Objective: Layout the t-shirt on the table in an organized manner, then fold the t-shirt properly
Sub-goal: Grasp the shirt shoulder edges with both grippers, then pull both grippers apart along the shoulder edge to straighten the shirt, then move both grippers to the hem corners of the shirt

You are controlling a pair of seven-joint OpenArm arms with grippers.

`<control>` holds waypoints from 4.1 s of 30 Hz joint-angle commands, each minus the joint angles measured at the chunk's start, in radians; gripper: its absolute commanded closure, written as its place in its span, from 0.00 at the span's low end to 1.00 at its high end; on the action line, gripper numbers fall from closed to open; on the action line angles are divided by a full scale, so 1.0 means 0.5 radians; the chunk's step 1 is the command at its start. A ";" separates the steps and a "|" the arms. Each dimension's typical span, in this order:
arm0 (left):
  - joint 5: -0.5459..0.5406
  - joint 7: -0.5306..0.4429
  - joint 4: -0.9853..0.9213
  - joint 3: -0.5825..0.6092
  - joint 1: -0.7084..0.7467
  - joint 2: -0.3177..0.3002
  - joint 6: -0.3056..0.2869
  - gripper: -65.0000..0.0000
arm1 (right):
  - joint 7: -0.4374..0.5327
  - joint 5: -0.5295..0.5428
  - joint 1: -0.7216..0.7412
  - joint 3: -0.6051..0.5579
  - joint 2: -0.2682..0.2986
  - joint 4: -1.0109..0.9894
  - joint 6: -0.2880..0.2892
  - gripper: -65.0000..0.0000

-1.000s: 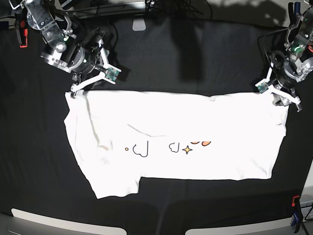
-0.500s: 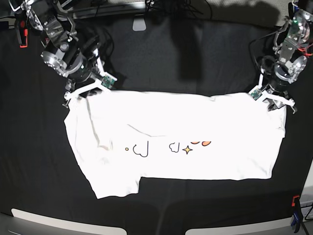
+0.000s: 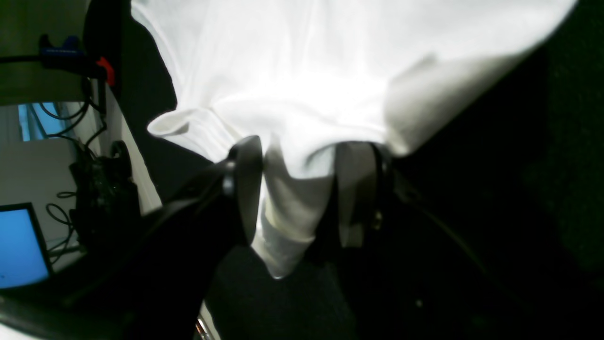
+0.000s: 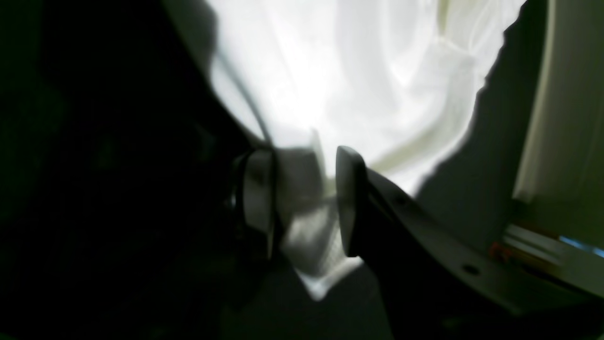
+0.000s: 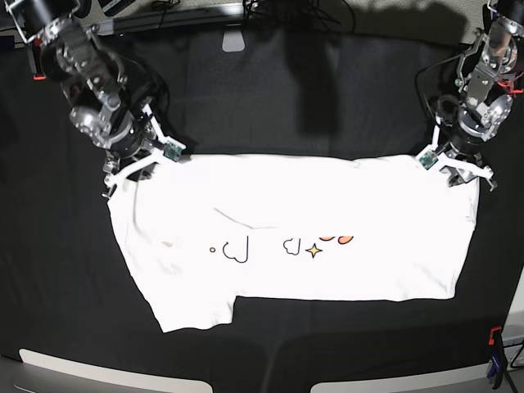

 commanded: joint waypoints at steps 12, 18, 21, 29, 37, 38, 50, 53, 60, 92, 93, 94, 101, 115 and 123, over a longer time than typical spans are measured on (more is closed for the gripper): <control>-0.018 0.127 -0.008 0.004 0.008 -0.018 -0.072 1.00 | -0.260 -0.146 0.125 -0.402 0.042 -0.208 -0.114 1.00; -0.017 0.366 0.006 0.004 0.018 -0.024 0.442 1.00 | -0.500 -0.139 0.117 -0.547 0.168 -0.075 -0.281 1.00; -0.018 0.420 0.081 0.004 0.063 -0.058 0.479 1.00 | -0.573 -0.033 0.089 -0.551 0.310 0.038 -0.342 1.00; -0.015 0.584 0.504 0.004 0.396 -0.113 0.480 1.00 | -0.629 0.178 -0.115 -0.551 0.652 0.318 -0.451 1.00; 0.108 0.851 0.747 0.004 0.689 -0.112 0.593 1.00 | -0.752 0.166 -0.408 -0.551 0.795 0.485 -0.503 1.00; 0.121 0.858 0.772 0.004 0.730 -0.113 0.593 1.00 | -0.752 0.153 -0.443 -0.550 0.809 0.491 -0.503 1.00; 0.208 0.860 0.888 0.004 0.918 -0.111 0.592 1.00 | -0.759 0.064 -0.630 -0.551 0.850 0.584 -0.540 1.00; 0.208 0.858 0.888 0.004 0.917 -0.111 0.592 1.00 | -0.761 0.063 -0.632 -0.551 0.850 0.621 -0.608 1.00; 0.134 0.932 0.888 0.004 0.917 -0.111 0.591 0.75 | -0.882 0.102 -0.634 -0.551 0.849 0.632 -0.611 0.72; -0.623 0.801 0.921 -0.042 -0.054 -0.113 0.843 0.58 | -0.568 0.951 -0.246 0.563 -0.233 1.102 -0.703 0.63; -0.698 0.789 0.912 -0.042 -0.164 -0.113 0.786 0.58 | -0.568 1.026 -0.204 0.614 -0.280 1.096 -0.670 0.63; -0.792 0.814 0.895 -0.042 -0.288 -0.113 0.720 0.58 | -0.568 1.095 -0.168 0.655 -0.318 1.085 -0.630 0.63; -1.615 0.948 0.226 -0.041 -1.085 -0.105 0.295 0.58 | -0.549 1.340 -0.055 0.729 -0.420 0.920 -0.442 0.63; -2.311 0.536 -1.727 -0.042 -1.783 0.023 -0.392 0.58 | -0.509 1.434 0.037 0.729 -0.480 0.661 -0.338 0.63; -2.438 0.692 -1.924 -0.237 -1.740 0.164 -0.602 0.58 | -0.530 1.441 0.037 0.729 -0.497 0.661 -0.336 0.63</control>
